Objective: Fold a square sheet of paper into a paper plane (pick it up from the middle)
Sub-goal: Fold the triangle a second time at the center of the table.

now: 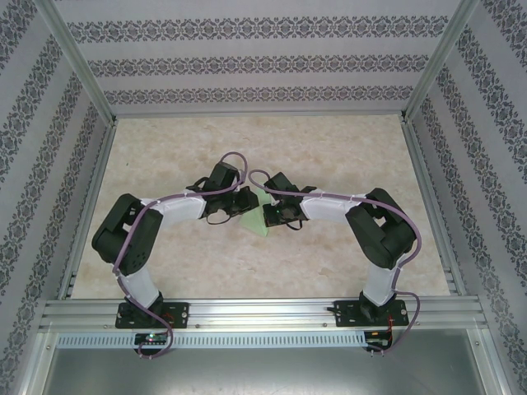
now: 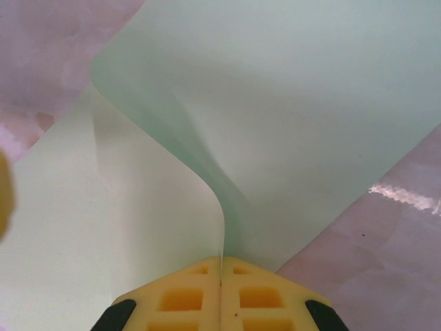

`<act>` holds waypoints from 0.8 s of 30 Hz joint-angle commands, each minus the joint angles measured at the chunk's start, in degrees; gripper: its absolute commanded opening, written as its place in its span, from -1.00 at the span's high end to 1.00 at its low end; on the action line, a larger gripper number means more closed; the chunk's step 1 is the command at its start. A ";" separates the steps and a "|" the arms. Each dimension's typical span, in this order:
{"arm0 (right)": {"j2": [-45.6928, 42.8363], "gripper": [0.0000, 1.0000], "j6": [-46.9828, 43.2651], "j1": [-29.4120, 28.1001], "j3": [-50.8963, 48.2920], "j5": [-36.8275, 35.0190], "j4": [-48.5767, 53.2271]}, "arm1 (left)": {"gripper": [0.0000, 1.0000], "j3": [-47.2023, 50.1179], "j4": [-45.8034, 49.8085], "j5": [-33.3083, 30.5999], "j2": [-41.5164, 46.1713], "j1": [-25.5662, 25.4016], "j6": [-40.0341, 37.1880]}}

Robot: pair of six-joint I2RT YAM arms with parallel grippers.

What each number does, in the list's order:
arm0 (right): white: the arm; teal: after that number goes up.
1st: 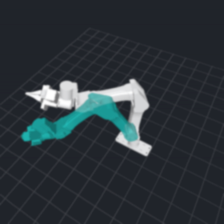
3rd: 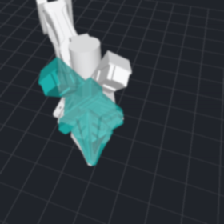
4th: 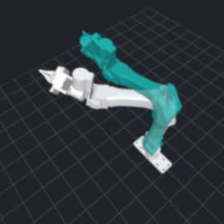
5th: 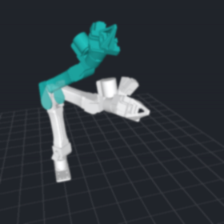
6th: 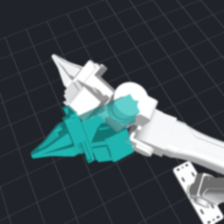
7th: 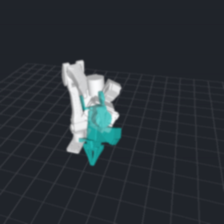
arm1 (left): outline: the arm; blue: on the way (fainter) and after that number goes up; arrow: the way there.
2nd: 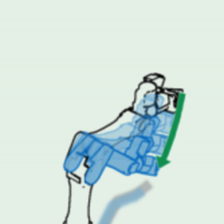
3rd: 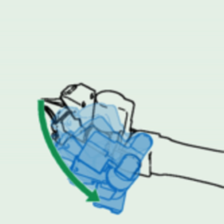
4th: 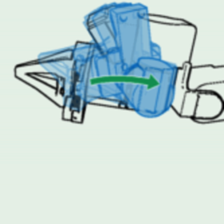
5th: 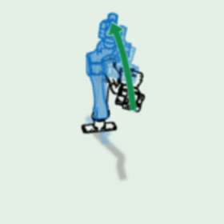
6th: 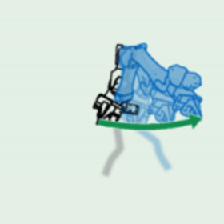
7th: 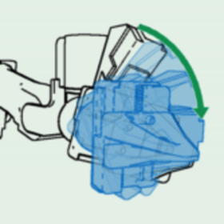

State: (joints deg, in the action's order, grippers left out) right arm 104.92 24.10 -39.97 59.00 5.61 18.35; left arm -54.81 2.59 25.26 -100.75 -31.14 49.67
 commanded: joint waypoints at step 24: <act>0.54 0.86 1.24 0.10 -0.64 0.63 1.35 | 0.74 1.24 4.33 -0.88 -7.18 0.56 -4.30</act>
State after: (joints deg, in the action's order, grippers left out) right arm 104.84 24.45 -39.99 58.85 5.69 17.98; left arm -55.02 1.93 27.62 -108.12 -30.89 47.81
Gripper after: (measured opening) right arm 0.065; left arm 0.130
